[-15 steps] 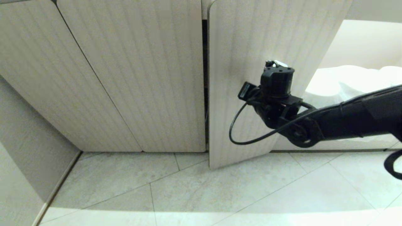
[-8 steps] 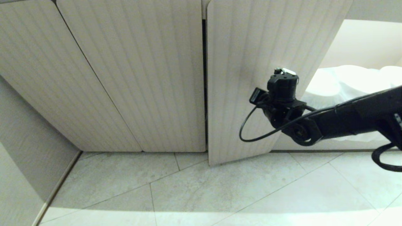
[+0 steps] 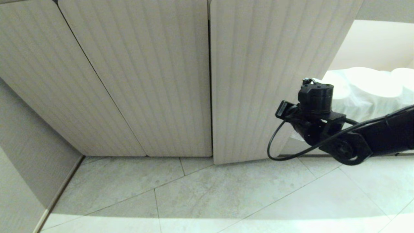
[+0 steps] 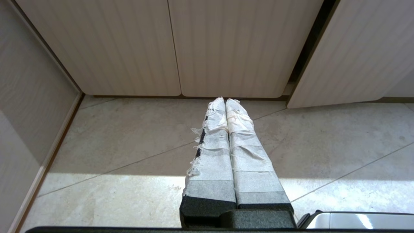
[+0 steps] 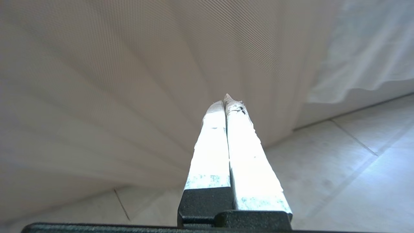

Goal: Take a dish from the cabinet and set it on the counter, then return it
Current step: Close the cabinet door

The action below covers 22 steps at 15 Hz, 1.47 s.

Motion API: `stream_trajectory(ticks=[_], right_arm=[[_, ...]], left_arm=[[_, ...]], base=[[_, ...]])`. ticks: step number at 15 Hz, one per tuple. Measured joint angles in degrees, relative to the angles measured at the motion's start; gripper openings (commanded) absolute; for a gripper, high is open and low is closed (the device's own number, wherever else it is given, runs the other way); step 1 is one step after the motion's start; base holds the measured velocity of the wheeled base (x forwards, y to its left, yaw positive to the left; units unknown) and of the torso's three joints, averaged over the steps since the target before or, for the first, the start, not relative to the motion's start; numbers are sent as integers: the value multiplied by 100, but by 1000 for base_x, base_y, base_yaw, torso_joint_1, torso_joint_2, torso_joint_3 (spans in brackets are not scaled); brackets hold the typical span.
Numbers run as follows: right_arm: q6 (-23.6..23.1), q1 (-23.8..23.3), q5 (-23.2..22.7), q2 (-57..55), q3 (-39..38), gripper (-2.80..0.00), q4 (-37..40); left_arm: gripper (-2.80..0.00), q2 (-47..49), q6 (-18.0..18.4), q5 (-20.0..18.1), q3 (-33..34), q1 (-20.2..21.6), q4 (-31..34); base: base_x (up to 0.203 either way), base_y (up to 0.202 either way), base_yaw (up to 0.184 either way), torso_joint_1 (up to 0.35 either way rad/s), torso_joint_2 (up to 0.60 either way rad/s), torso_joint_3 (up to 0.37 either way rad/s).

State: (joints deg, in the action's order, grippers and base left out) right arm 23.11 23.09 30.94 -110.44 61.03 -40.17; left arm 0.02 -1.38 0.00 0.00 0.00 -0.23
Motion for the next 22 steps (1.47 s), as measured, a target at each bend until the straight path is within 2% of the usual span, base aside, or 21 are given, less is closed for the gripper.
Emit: stream_trajectory(ticks=[6,10,15,18,22], right_arm=[[-196,-476,-1,930,-1052,-280,-28],[-615,-821,-1,1593,-2099,-280,-481],[-949,-1358,-21,2395,-2752,-280,-716],[-1153,-1430,-44,2905,-3091,-280,-687],[-1189,-1455,-57,3723,-3903,-280,-651]], left_arm=[[-280,0,1,0,0,0,2],[-280,0,0,0,0,0,2],[-280,0,0,0,0,0,2],[-280,0,0,0,0,0,2],[-280,0,0,0,0,0,2]], base=[[0,0,0,0,0,0],[0,0,0,0,0,0],[0,0,0,0,0,0],[0,0,0,0,0,0],[0,0,0,0,0,0]])
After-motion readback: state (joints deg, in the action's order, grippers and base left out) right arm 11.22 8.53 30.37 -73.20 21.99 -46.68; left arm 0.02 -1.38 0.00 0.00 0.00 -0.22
